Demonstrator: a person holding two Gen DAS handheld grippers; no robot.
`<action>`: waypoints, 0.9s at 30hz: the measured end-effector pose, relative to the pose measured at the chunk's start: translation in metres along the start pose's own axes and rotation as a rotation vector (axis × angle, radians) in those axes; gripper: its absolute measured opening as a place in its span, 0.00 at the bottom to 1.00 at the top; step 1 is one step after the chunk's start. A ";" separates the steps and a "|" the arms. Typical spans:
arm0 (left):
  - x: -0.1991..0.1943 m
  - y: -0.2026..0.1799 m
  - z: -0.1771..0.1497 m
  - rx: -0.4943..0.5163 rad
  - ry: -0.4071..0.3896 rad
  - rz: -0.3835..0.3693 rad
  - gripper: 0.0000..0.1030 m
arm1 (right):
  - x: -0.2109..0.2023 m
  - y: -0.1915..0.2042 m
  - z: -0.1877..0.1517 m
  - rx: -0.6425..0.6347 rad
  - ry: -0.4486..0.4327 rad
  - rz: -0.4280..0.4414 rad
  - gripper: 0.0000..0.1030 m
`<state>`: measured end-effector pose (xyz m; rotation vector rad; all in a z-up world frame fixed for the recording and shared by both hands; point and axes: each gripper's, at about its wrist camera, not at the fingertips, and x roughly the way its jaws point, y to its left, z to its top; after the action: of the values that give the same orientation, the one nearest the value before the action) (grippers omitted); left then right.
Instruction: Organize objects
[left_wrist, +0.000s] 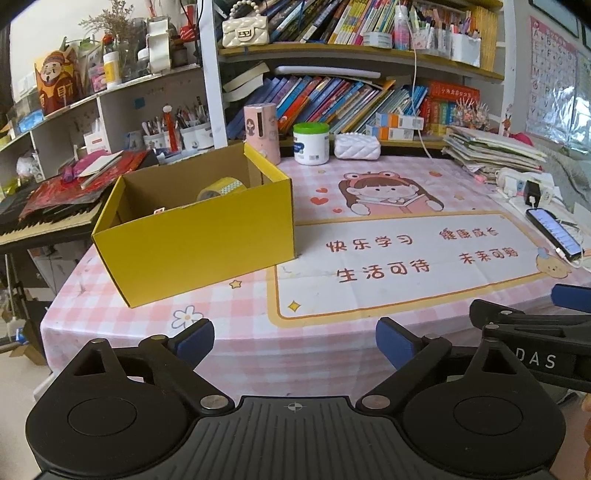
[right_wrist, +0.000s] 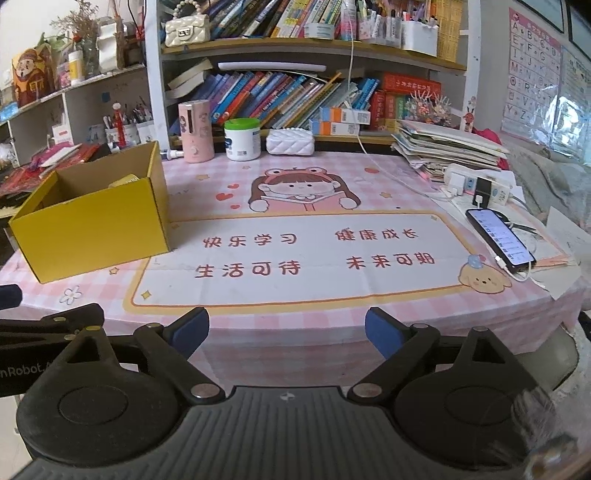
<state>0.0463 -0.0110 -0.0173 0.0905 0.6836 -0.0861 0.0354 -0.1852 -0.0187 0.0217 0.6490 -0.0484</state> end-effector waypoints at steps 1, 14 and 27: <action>0.001 -0.001 0.000 -0.002 0.007 0.006 0.93 | 0.000 0.001 0.000 -0.001 0.004 -0.010 0.90; 0.009 -0.004 -0.003 -0.029 0.054 0.071 0.94 | 0.011 0.008 -0.002 -0.003 0.059 -0.095 0.91; 0.013 0.004 -0.003 -0.064 0.054 0.137 0.94 | 0.015 0.021 0.000 -0.037 0.075 -0.100 0.91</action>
<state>0.0543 -0.0071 -0.0278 0.0783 0.7315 0.0703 0.0486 -0.1649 -0.0274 -0.0446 0.7259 -0.1322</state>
